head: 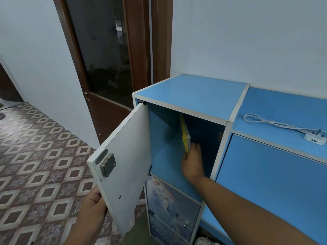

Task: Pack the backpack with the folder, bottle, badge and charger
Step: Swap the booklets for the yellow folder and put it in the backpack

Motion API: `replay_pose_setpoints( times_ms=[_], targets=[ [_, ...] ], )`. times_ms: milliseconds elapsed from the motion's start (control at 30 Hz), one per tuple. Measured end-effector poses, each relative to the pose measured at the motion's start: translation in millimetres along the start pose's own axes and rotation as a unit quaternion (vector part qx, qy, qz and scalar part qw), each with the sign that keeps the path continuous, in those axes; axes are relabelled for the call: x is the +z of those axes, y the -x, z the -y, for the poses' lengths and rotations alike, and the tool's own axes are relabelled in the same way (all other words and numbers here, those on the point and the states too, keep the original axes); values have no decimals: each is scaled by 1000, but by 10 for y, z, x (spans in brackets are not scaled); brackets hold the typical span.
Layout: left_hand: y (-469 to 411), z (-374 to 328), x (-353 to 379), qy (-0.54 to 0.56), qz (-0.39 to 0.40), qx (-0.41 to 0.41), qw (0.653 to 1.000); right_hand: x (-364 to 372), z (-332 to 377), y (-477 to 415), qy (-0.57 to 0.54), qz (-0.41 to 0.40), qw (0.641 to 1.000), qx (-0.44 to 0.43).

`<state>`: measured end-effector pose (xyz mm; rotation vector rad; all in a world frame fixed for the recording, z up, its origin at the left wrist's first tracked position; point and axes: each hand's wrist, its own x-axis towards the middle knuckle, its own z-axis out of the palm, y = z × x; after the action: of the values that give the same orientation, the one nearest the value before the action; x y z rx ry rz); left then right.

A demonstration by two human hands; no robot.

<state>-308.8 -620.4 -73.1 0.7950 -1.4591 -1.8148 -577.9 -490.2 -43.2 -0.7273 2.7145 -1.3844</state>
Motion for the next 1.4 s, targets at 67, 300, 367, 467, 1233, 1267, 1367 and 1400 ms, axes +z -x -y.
replay_pose_setpoints(
  times_ms=[67,300,367,467,1233,1267,1367,1400],
  targets=[
    [1,0,-6,6,9,3,1000,-58,4,65,10,2,1000,-9],
    [-40,-99,-68,-17,51,-21,998,-338,203,445,82,6,996,-36],
    [-76,-130,-128,-33,71,-34,996,-496,306,553,109,23,993,-42],
    [-101,-175,-196,-39,82,-29,995,-856,515,692,147,62,987,-35],
    [64,110,1832,-295,174,225,912,-3289,1163,705,442,126,881,-113],
    [53,119,1972,-291,154,223,918,-3305,1139,707,439,129,882,-112],
    [75,109,2213,-290,104,226,924,-3321,1075,721,421,138,890,-110],
    [103,99,2206,-307,87,237,918,-3315,1056,725,414,144,892,-112]
  ],
)
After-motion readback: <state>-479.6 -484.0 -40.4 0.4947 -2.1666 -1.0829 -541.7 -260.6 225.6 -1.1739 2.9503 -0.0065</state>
